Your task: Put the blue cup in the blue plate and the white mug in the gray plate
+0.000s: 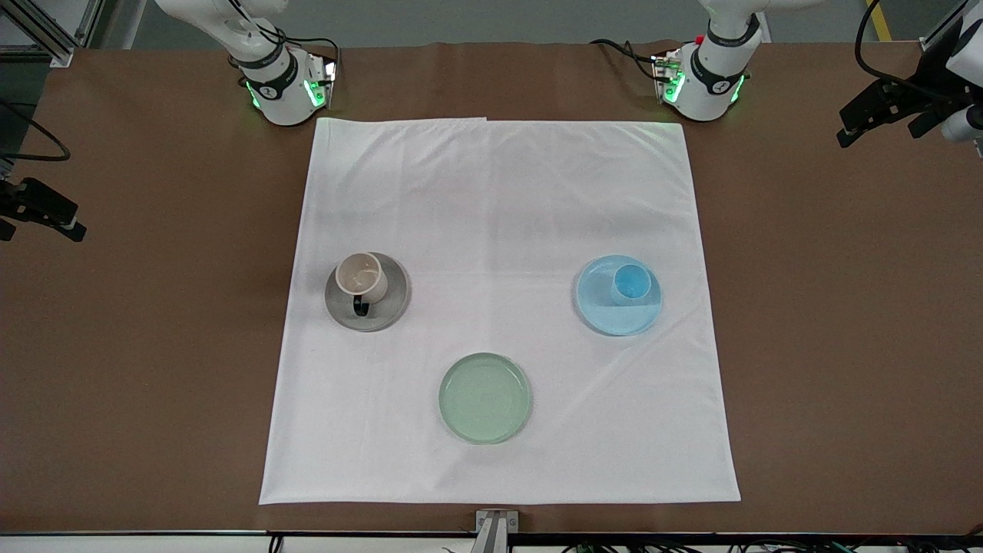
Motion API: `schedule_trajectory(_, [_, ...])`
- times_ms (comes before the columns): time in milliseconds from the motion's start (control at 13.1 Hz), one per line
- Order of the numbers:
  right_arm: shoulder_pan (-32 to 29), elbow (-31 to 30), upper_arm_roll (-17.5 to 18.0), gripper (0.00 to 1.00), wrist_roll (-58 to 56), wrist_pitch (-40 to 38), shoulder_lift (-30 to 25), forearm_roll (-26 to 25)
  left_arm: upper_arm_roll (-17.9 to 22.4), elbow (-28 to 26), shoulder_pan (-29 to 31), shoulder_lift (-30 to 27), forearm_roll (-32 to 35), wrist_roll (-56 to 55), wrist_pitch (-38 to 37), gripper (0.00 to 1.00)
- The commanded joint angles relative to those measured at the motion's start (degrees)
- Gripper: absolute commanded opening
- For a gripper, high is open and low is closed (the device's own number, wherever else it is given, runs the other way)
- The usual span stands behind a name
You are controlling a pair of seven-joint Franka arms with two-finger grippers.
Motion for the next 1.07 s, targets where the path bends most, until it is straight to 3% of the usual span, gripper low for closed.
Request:
schedule_trajectory(0, [-0.9,1.2,0.7,1.0,0.1,-0.9,0.4,-0.1,0.0,1.2,0.2,0.4,0.3,0.6,-0.9,1.0])
schedule_trajectory(994, [-0.9,1.2,0.7,1.0,0.1,-0.9,0.4,-0.1,0.0,3.3,0.2,1.1,-0.3,0.6,-2.9,1.0])
